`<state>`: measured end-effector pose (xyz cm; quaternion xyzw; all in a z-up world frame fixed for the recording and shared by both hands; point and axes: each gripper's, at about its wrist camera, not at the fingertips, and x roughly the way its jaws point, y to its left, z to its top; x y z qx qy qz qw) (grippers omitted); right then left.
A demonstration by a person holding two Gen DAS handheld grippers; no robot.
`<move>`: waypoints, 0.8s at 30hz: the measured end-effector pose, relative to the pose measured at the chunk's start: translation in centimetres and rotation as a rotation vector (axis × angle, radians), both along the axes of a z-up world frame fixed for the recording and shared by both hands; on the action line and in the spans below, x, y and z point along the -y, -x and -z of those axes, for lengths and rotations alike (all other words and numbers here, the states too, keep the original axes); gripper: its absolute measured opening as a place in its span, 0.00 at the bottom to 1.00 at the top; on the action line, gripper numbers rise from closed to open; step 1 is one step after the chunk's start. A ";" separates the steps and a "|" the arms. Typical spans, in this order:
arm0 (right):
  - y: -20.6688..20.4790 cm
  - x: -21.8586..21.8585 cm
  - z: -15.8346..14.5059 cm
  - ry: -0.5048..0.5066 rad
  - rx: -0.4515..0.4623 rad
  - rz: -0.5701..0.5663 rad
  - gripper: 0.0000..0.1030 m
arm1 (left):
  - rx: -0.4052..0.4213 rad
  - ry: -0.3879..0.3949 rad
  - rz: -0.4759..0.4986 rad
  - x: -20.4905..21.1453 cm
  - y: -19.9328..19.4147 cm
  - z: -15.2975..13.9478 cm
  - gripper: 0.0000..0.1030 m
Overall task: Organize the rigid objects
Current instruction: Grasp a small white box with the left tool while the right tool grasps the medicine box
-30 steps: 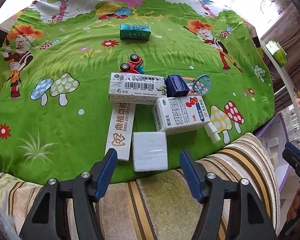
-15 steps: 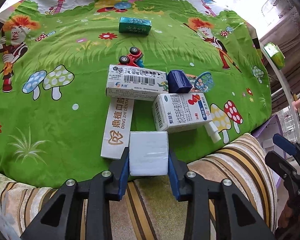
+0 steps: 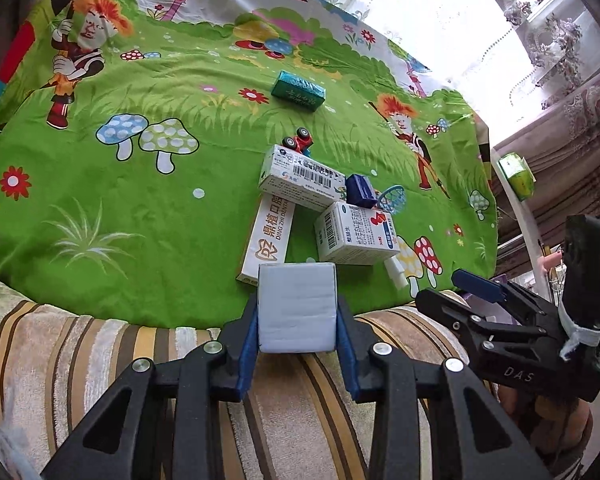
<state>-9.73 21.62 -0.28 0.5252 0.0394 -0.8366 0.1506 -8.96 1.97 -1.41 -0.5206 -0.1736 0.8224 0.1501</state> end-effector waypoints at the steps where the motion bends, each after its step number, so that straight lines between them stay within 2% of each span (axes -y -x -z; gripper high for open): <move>1: 0.3 0.5 0.1 0.001 0.005 -0.005 0.80 | -0.005 -0.008 -0.013 0.5 -0.3 -0.1 0.35; 9: 2.4 3.7 1.4 -0.046 0.033 -0.015 0.82 | -0.025 -0.063 -0.073 3.1 -1.4 0.2 0.35; 24: 5.4 5.8 2.9 -0.079 0.069 0.033 0.82 | -0.041 -0.083 -0.070 3.3 -1.6 0.4 0.35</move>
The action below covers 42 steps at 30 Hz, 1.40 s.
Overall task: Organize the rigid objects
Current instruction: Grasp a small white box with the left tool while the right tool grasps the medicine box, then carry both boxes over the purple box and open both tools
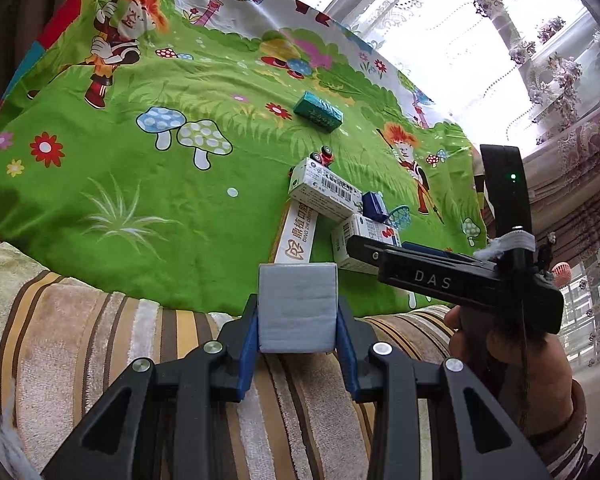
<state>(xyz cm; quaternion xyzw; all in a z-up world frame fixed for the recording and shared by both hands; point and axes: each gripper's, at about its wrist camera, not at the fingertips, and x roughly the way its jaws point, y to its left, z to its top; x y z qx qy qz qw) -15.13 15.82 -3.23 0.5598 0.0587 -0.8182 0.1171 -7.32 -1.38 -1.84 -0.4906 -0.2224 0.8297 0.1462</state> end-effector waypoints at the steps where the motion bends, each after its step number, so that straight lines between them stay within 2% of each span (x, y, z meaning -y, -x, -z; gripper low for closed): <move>1: 0.1 0.0 0.1 -0.001 0.003 0.005 0.82 | 0.000 -0.002 0.000 0.0 0.0 0.0 0.35; 5: 0.3 0.0 0.3 -0.001 0.008 0.011 0.79 | 0.000 -0.003 0.001 0.1 0.0 0.1 0.35; 7: 0.3 -0.1 0.4 0.003 0.017 0.013 0.73 | 0.000 -0.004 0.001 0.1 0.0 0.1 0.35; 22: -1.2 -0.8 -0.7 0.047 0.001 0.003 0.72 | 0.000 -0.004 0.002 0.2 0.1 0.1 0.35; 34: -5.1 -3.4 -3.8 0.077 -0.103 0.005 0.72 | -0.022 0.016 -0.001 -0.4 -0.3 -0.9 0.34; 42: -8.2 -6.9 -5.5 0.111 -0.148 0.033 0.72 | -0.045 0.017 0.049 -2.8 -0.5 -2.3 0.34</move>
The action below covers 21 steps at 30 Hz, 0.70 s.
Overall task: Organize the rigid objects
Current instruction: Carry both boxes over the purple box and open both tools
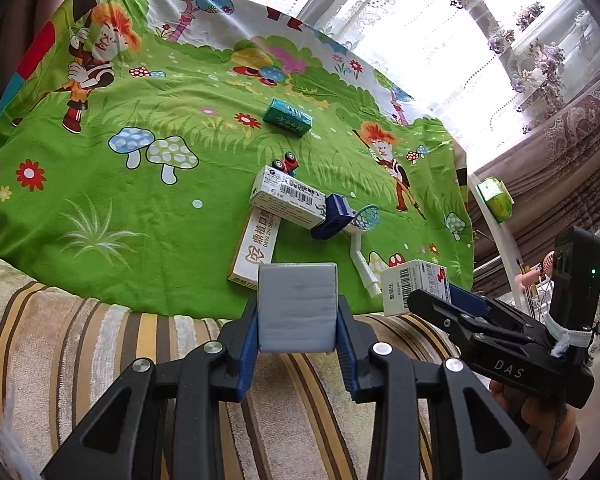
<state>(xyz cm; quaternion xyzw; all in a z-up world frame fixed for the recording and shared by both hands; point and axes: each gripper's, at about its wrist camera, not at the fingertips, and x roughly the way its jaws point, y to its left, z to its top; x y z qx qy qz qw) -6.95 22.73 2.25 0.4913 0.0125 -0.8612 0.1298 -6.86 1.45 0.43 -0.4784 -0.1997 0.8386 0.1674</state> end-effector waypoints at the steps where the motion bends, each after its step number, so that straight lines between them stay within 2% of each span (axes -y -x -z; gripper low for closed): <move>1: -0.4 -0.6 -0.2 0.005 -0.005 0.006 0.72 | -0.003 0.002 0.009 -0.4 0.0 -0.2 0.34; 10: -2.7 -7.8 -1.5 0.041 -0.042 0.118 0.72 | -0.014 0.011 0.129 -6.5 0.2 -1.4 0.35; 21: -4.7 -20.0 -2.2 0.065 -0.074 0.357 0.72 | -0.041 0.032 0.325 -16.7 0.2 -3.3 0.35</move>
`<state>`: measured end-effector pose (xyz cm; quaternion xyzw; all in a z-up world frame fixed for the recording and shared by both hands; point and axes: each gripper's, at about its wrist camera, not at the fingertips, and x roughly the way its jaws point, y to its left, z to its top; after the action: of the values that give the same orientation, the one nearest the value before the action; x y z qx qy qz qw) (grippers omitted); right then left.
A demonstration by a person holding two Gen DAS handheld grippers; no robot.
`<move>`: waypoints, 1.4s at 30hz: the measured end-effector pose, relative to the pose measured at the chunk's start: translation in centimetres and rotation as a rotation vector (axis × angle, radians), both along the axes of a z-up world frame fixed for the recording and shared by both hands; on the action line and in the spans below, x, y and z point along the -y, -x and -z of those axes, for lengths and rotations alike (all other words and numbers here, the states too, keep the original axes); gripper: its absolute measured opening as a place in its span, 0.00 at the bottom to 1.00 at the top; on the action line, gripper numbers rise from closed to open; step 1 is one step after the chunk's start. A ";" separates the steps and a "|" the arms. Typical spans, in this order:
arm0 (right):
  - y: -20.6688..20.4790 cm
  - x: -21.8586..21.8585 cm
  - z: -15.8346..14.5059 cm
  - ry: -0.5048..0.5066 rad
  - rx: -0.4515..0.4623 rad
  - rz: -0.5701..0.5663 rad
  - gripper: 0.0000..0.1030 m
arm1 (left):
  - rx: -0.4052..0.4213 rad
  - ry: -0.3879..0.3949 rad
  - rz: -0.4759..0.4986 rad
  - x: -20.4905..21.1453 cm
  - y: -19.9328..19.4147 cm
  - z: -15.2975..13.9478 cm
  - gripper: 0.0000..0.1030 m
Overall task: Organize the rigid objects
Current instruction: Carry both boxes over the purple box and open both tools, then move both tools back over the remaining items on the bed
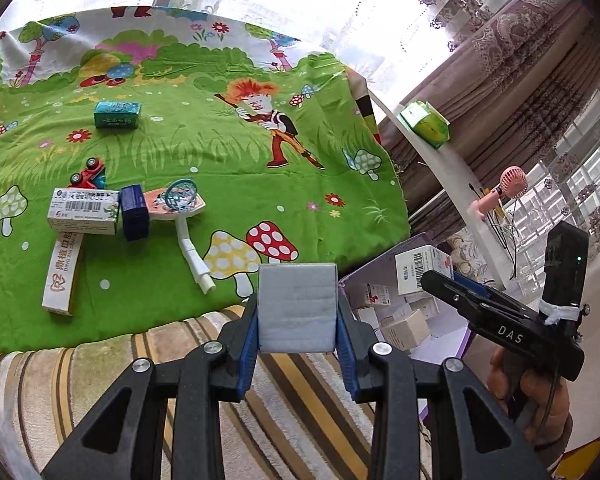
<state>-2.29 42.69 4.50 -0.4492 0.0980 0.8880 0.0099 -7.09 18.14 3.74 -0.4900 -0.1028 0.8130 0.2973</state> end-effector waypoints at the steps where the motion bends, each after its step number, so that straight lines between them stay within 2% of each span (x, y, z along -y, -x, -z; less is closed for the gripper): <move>1: -0.1 -1.0 0.1 0.001 0.001 0.020 0.72 | 0.000 0.001 0.018 -0.9 0.0 -0.1 0.35; 10: -1.0 -8.0 0.5 0.002 -0.005 0.157 0.72 | 0.009 -0.004 0.142 -8.0 -0.3 -0.4 0.35; 22: -0.6 -11.8 1.0 -0.026 -0.025 0.231 0.73 | 0.068 -0.016 0.213 -13.7 0.8 1.2 0.36; 26: -0.6 -12.2 1.0 -0.024 -0.025 0.242 0.80 | 0.073 -0.013 0.206 -13.7 0.8 1.6 0.50; 31: -1.1 -12.1 0.9 -0.016 -0.027 0.249 0.81 | 0.062 -0.012 0.164 -12.4 0.8 1.3 0.52; 34: -1.6 -11.9 0.5 -0.016 -0.036 0.253 0.82 | 0.025 -0.013 0.131 -11.3 0.8 0.7 0.61; 38: -1.9 -11.4 0.0 -0.027 -0.043 0.249 0.83 | -0.051 0.004 0.122 -10.2 0.3 -0.1 0.63; 42: -1.9 -10.5 -0.6 -0.039 -0.053 0.232 0.84 | -0.055 0.040 0.119 -8.9 0.2 -0.3 0.64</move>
<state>-0.35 53.17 5.11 -0.4108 0.1324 0.8942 0.1189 -7.31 27.06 4.06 -0.4784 -0.0491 0.8089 0.3381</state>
